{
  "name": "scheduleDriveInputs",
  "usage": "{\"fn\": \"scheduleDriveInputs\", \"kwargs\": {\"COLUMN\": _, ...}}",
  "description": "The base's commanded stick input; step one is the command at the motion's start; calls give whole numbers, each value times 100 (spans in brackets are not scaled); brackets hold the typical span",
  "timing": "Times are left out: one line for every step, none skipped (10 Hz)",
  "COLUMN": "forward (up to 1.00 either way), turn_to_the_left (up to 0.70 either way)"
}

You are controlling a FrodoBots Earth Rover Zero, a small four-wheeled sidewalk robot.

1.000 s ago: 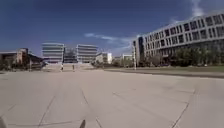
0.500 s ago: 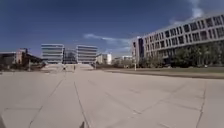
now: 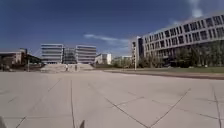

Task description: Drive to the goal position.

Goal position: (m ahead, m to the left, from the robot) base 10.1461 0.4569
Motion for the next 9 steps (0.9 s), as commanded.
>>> {"fn": "scheduleDriveInputs", "kwargs": {"forward": 58, "turn_to_the_left": -1}}
{"fn": "scheduleDriveInputs", "kwargs": {"forward": 58, "turn_to_the_left": -1}}
{"fn": "scheduleDriveInputs", "kwargs": {"forward": 58, "turn_to_the_left": -1}}
{"fn": "scheduleDriveInputs", "kwargs": {"forward": 58, "turn_to_the_left": -1}}
{"fn": "scheduleDriveInputs", "kwargs": {"forward": 58, "turn_to_the_left": -1}}
{"fn": "scheduleDriveInputs", "kwargs": {"forward": 58, "turn_to_the_left": -1}}
{"fn": "scheduleDriveInputs", "kwargs": {"forward": 58, "turn_to_the_left": -1}}
{"fn": "scheduleDriveInputs", "kwargs": {"forward": 58, "turn_to_the_left": -1}}
{"fn": "scheduleDriveInputs", "kwargs": {"forward": 58, "turn_to_the_left": -1}}
